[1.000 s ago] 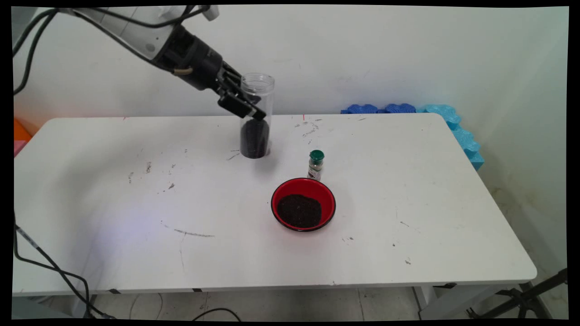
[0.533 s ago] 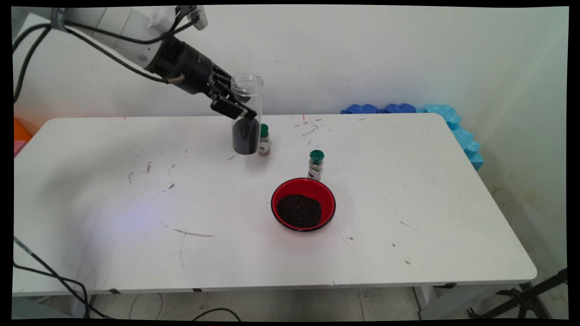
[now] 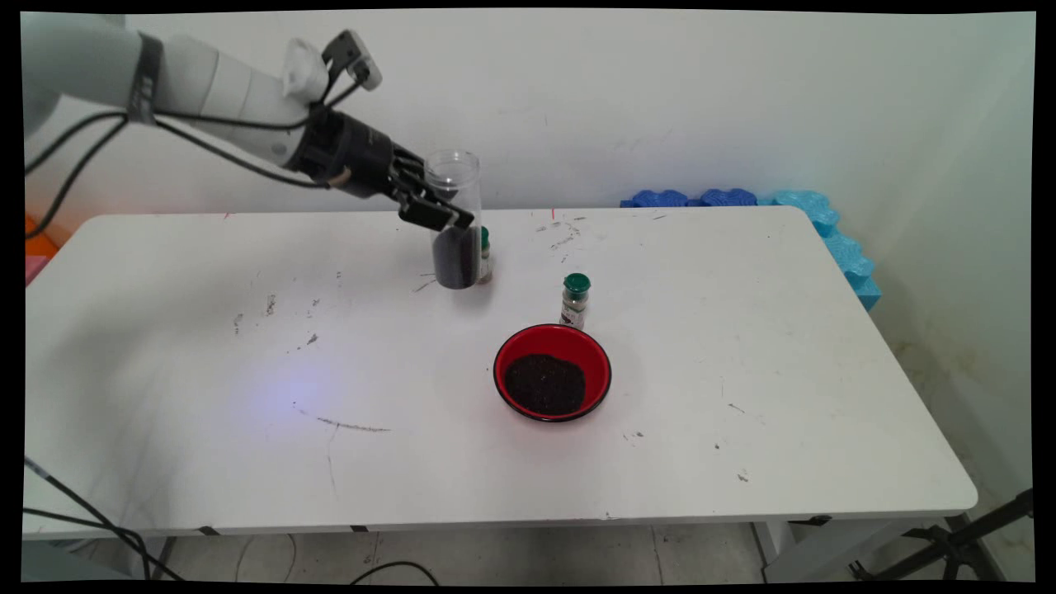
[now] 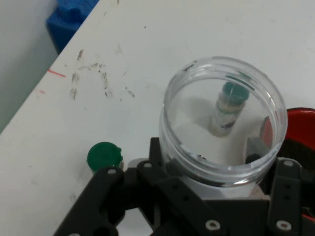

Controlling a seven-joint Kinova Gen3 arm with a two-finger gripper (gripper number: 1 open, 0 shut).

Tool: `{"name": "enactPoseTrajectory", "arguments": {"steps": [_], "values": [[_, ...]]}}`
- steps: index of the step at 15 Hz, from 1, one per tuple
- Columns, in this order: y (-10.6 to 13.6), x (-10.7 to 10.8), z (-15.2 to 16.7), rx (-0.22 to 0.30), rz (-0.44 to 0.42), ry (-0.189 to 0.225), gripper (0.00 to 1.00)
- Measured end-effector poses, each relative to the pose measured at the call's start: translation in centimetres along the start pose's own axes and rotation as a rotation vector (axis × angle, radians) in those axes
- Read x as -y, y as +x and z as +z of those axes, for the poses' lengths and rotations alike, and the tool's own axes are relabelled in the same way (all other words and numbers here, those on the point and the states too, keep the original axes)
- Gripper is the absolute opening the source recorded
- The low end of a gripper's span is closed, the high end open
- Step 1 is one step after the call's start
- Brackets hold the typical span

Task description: Place the picked object on the table

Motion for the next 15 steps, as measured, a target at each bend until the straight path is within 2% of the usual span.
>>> {"name": "enactPoseTrajectory", "arguments": {"steps": [5,15], "values": [[-2.5,-0.8,2.5,-0.03,-0.06,0.007,0.0],[-5.9,-1.9,6.4,-0.058,-0.123,-0.004,0.0]]}}
